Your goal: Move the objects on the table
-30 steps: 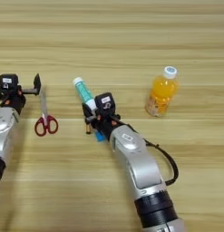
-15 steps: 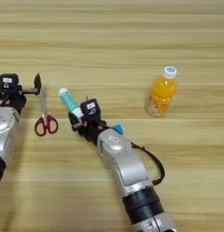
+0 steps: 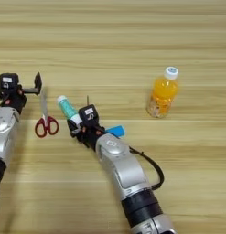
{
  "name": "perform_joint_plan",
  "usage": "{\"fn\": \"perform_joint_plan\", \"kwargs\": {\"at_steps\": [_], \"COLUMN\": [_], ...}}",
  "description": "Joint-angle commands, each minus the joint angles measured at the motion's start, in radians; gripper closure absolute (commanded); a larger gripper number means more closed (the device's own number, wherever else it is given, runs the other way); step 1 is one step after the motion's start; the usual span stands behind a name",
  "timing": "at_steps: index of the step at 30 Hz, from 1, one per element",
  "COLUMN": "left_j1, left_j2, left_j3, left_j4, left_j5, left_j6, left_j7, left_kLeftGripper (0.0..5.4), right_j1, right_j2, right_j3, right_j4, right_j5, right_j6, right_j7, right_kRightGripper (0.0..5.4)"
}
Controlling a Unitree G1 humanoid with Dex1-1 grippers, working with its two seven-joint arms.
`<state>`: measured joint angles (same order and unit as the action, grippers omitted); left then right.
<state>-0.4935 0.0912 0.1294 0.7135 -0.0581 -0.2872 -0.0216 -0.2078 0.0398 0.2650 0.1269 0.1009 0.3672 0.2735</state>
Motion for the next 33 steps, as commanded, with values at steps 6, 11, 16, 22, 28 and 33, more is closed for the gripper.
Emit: {"fn": "perform_joint_plan", "kwargs": {"at_steps": [6, 11, 16, 22, 28, 33], "left_j1": [0.009, 0.010, 0.011, 0.013, 0.015, 0.017], "left_j2": [-0.006, -0.006, -0.006, -0.007, -0.009, -0.012], "left_j3": [-0.008, -0.009, -0.011, -0.013, -0.017, -0.020], "left_j4": [-0.011, -0.013, -0.016, -0.019, -0.024, -0.030], "left_j5": [0.007, 0.007, 0.006, 0.006, 0.007, 0.008], "left_j6": [0.016, 0.016, 0.016, 0.017, 0.017, 0.019], "left_j7": [0.005, 0.006, 0.007, 0.009, 0.014, 0.020], "left_kLeftGripper": [0.00, 0.00, 0.00, 0.00, 0.00, 0.00], "right_j1": [-0.004, 0.006, 0.015, 0.027, 0.064, 0.143], "right_j2": [-0.005, -0.012, -0.015, -0.024, -0.057, -0.150], "right_j3": [0.016, 0.026, 0.022, 0.022, 0.019, -0.044], "right_j4": [-0.009, -0.035, -0.061, -0.104, -0.209, -0.358], "right_j5": [-0.017, -0.036, -0.045, -0.057, -0.084, -0.107], "right_j6": [0.003, -0.018, -0.026, -0.038, -0.029, -0.009], "right_j7": [0.012, 0.012, 0.012, 0.008, -0.005, -0.012], "right_kRightGripper": [2.49, 1.91, 1.36, 0.70, 0.11, 0.04]}}
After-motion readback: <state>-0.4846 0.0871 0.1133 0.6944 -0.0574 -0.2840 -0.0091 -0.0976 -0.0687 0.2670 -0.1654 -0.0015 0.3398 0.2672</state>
